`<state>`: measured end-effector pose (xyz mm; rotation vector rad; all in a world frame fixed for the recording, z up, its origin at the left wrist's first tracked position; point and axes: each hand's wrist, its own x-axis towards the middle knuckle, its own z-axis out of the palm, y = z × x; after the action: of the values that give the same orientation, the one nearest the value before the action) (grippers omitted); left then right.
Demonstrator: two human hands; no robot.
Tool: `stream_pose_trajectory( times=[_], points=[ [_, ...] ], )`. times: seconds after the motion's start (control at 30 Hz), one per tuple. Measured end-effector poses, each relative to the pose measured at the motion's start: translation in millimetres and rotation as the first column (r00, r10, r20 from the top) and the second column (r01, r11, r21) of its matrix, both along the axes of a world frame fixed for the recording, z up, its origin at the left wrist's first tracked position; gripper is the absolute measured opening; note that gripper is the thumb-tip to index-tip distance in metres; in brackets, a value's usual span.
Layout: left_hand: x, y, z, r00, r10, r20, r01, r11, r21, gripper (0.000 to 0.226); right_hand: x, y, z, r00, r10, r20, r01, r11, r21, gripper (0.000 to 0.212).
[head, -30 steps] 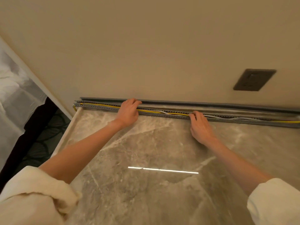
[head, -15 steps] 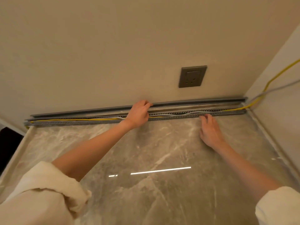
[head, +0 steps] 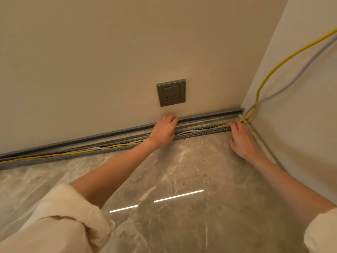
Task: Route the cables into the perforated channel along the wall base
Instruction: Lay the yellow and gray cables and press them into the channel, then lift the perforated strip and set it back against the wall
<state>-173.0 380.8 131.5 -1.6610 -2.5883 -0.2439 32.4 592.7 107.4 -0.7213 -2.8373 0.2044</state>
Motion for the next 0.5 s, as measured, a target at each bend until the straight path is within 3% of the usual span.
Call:
stream_pose_trajectory(
  times=[0.2, 0.37, 0.5],
  points=[
    [6, 31, -5, 0.989, 0.057, -0.139, -0.063, 0.997, -0.038, 0.038, -5, 31, 1, 0.998, 0.054, -0.041, -0.053, 0.998, 0.026, 0.052],
    [14, 35, -10, 0.966, 0.087, -0.242, -0.116, 0.987, -0.108, 0.050, -2, 31, -15, 0.993, 0.096, -0.073, -0.094, 0.995, 0.032, 0.048],
    [13, 37, -8, 0.953, 0.094, -0.286, -0.145, 0.976, -0.160, 0.044, -1, 27, -18, 0.965, -0.005, -0.263, -0.025, 0.994, -0.111, 0.045]
  ],
)
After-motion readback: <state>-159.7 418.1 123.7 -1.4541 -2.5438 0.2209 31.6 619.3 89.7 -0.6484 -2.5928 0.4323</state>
